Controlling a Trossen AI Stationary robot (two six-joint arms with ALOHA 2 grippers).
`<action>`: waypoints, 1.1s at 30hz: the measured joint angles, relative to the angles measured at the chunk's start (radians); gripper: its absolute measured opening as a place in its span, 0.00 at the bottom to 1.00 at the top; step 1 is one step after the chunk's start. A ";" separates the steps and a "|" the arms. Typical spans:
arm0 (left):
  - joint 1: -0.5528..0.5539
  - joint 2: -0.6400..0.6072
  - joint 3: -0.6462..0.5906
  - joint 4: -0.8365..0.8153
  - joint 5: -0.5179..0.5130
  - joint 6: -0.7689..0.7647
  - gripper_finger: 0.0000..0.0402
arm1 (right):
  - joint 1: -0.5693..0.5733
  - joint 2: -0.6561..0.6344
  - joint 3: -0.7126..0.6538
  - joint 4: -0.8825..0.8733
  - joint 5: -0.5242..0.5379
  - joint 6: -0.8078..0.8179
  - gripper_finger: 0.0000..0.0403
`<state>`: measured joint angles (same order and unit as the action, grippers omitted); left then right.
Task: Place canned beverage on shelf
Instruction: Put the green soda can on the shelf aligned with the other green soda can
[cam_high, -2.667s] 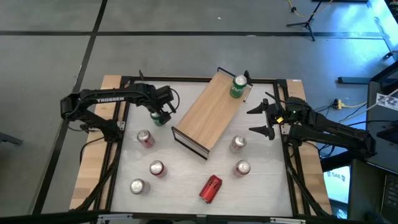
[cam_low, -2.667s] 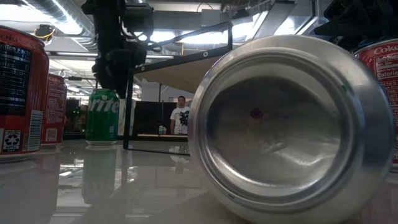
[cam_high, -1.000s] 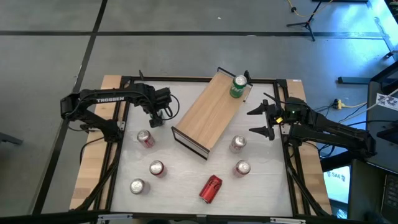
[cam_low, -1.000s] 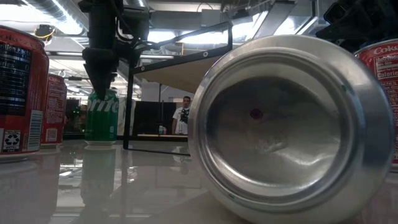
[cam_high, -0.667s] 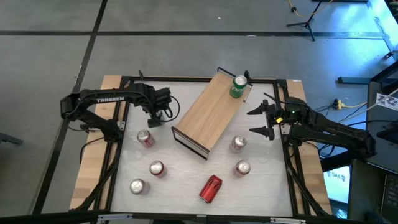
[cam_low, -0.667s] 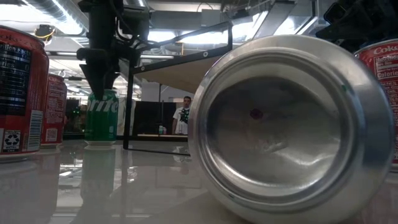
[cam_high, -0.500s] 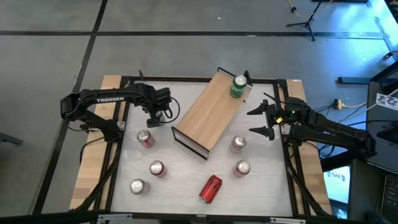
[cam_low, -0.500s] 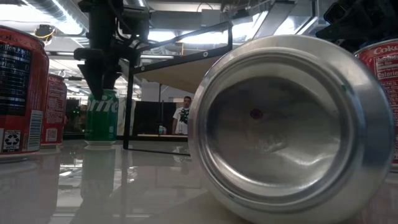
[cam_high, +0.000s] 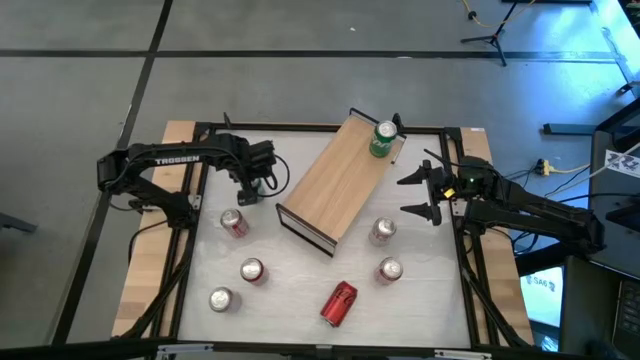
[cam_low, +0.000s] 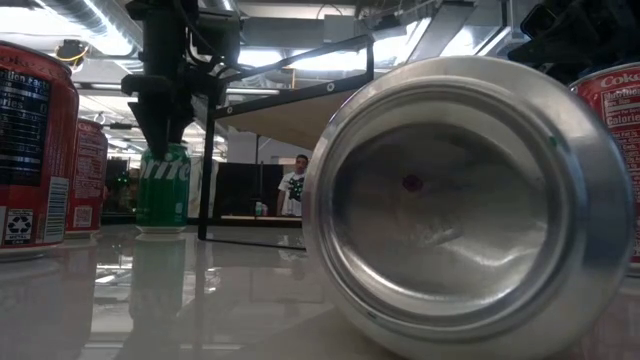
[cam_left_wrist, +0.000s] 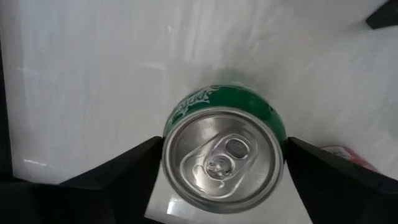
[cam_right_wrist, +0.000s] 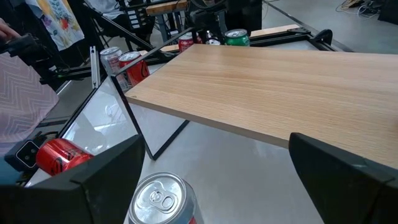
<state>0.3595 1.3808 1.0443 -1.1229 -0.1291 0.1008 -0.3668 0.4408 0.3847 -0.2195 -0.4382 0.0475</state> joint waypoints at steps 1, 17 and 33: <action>0.000 0.000 0.000 0.000 0.000 -0.014 0.76 | 0.000 0.000 0.000 0.000 0.000 0.000 0.97; 0.000 -0.001 0.002 0.039 0.002 -0.386 0.66 | 0.001 0.000 0.000 0.000 0.000 0.000 0.97; 0.000 -0.001 0.001 0.042 -0.011 -0.387 0.66 | 0.001 0.000 0.000 0.000 0.000 0.000 0.97</action>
<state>0.3592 1.3800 1.0454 -1.0809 -0.1398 -0.2863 -0.3660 0.4411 0.3847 -0.2195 -0.4381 0.0476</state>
